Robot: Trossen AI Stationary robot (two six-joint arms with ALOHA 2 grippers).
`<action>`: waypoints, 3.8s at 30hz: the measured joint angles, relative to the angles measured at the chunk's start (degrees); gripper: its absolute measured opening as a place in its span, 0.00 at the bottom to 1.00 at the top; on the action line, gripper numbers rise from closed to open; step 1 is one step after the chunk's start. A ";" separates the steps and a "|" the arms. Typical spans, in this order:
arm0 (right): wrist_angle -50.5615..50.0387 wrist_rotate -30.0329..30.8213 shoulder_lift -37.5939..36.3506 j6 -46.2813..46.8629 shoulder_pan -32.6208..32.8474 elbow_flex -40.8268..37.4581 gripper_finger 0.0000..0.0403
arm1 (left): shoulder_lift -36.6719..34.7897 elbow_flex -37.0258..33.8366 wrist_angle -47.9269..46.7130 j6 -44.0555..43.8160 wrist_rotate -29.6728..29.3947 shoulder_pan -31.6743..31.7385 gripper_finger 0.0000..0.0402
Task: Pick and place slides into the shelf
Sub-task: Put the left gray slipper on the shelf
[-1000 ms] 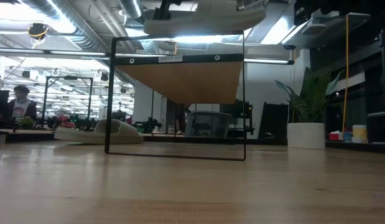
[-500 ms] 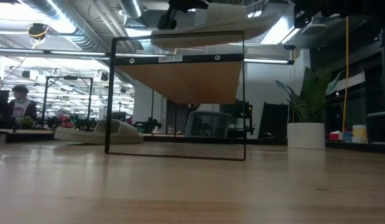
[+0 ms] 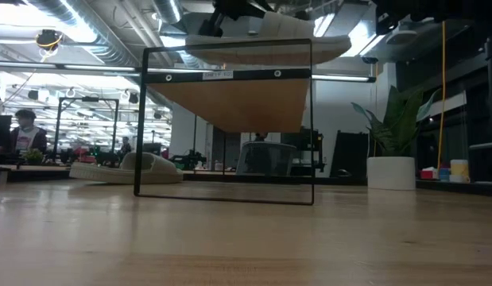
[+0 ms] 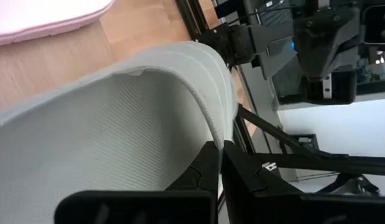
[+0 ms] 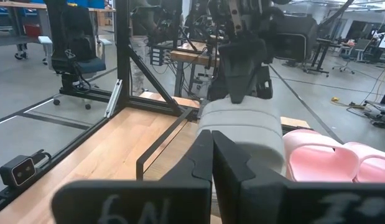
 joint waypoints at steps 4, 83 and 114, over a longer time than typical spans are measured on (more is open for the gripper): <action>0.00 -0.69 0.00 -0.02 0.01 0.00 0.01 | -0.02 0.00 0.03 -0.07 -0.52 0.00 0.00; -1.57 -1.95 -1.64 1.71 0.09 -0.02 0.01 | -9.37 -23.63 26.75 -7.04 9.97 6.30 0.00; -1.62 -1.90 -1.62 1.27 0.07 0.00 0.01 | -9.29 -23.65 23.30 -5.74 8.13 7.56 0.00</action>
